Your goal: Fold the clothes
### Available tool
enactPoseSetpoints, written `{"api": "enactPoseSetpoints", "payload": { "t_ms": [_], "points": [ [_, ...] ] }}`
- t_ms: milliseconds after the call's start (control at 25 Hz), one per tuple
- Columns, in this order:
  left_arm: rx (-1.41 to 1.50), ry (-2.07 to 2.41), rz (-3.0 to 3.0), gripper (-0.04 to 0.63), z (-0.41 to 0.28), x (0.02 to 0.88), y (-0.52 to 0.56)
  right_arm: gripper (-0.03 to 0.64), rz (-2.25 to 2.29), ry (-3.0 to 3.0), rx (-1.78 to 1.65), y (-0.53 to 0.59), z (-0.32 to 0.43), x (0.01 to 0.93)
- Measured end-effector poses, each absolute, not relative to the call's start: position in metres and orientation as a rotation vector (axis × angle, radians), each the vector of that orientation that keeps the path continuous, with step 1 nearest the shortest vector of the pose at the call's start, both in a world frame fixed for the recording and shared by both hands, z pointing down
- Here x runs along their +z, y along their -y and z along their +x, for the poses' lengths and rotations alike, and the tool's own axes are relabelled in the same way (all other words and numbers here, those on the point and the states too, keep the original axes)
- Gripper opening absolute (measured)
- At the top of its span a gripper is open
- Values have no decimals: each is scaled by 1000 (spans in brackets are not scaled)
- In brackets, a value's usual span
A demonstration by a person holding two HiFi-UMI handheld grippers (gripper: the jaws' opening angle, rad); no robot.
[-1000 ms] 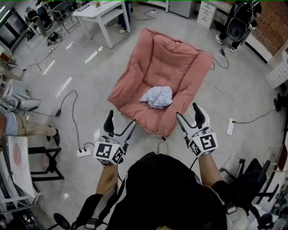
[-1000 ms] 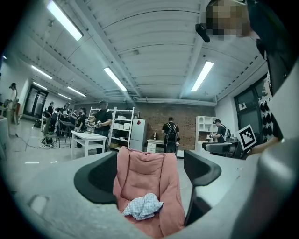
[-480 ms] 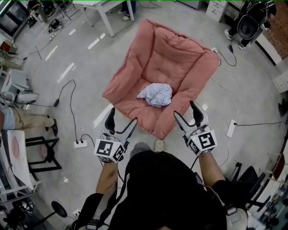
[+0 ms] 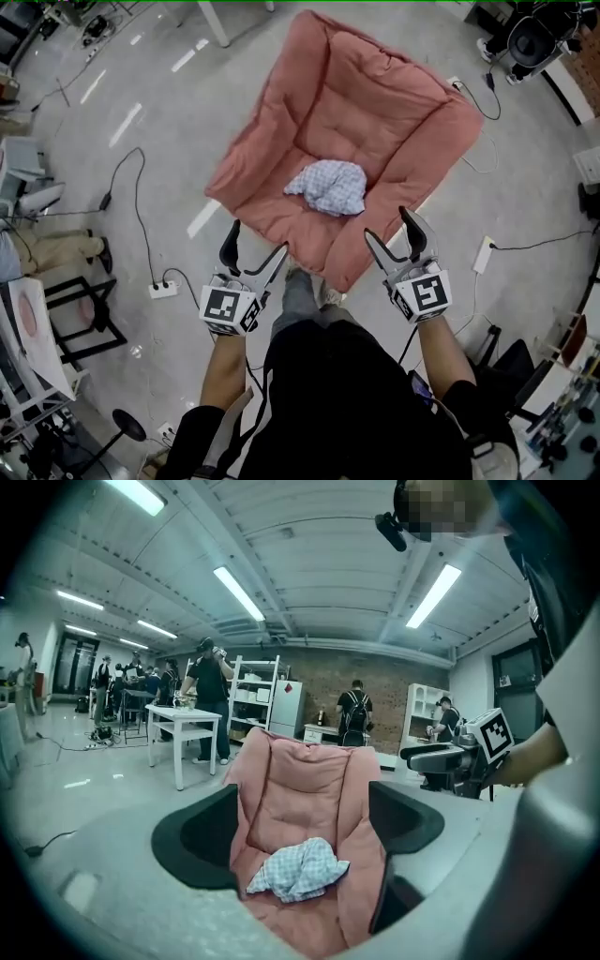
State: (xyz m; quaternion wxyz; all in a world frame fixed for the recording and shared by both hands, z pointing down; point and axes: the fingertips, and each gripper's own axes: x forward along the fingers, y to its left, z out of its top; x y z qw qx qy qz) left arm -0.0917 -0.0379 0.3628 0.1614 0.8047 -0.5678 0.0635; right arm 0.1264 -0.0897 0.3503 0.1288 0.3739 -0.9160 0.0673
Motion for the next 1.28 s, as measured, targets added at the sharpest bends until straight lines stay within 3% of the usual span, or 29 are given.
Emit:
{"api": "enactPoseSetpoints", "payload": {
  "t_ms": [800, 1280],
  "points": [
    [415, 1271, 2285, 411, -86, 561, 107, 292, 971, 2459, 332, 134, 73, 518],
    [593, 1047, 2316, 300, -53, 715, 114, 258, 1014, 2441, 432, 148, 71, 598]
  ]
}}
